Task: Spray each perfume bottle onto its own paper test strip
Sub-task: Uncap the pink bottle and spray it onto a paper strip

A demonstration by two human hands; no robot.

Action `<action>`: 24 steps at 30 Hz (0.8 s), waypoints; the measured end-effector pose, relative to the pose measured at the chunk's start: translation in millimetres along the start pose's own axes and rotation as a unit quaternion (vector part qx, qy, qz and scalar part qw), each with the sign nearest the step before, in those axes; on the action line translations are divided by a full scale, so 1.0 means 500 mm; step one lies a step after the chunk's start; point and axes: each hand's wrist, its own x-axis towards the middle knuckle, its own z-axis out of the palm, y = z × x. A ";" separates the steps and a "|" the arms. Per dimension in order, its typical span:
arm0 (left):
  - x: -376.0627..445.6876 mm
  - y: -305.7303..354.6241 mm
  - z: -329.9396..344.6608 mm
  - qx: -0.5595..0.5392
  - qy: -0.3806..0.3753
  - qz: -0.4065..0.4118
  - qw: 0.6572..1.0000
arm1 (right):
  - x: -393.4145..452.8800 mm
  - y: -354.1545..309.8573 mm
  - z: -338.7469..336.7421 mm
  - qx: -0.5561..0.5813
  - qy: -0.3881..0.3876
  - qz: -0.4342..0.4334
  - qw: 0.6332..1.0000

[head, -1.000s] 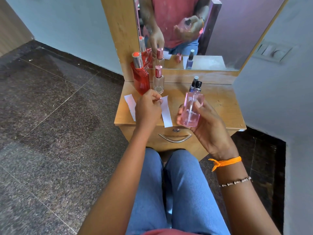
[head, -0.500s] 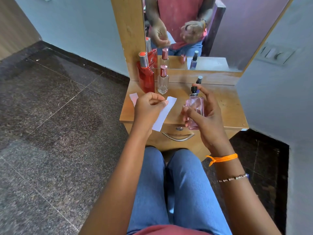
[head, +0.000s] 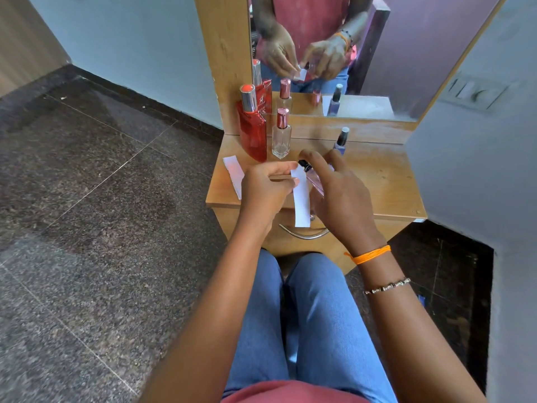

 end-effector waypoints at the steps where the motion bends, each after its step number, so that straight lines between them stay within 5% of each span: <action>1: 0.000 0.000 0.000 -0.005 -0.003 -0.001 1.000 | 0.000 0.000 0.001 -0.009 -0.004 0.003 1.000; 17: -0.012 0.006 0.006 -0.058 -0.036 -0.014 0.998 | -0.001 0.011 -0.002 0.000 -0.007 0.019 1.000; 24: -0.011 0.001 0.004 -0.063 -0.032 -0.025 0.997 | -0.010 0.038 0.003 0.197 0.087 0.126 0.968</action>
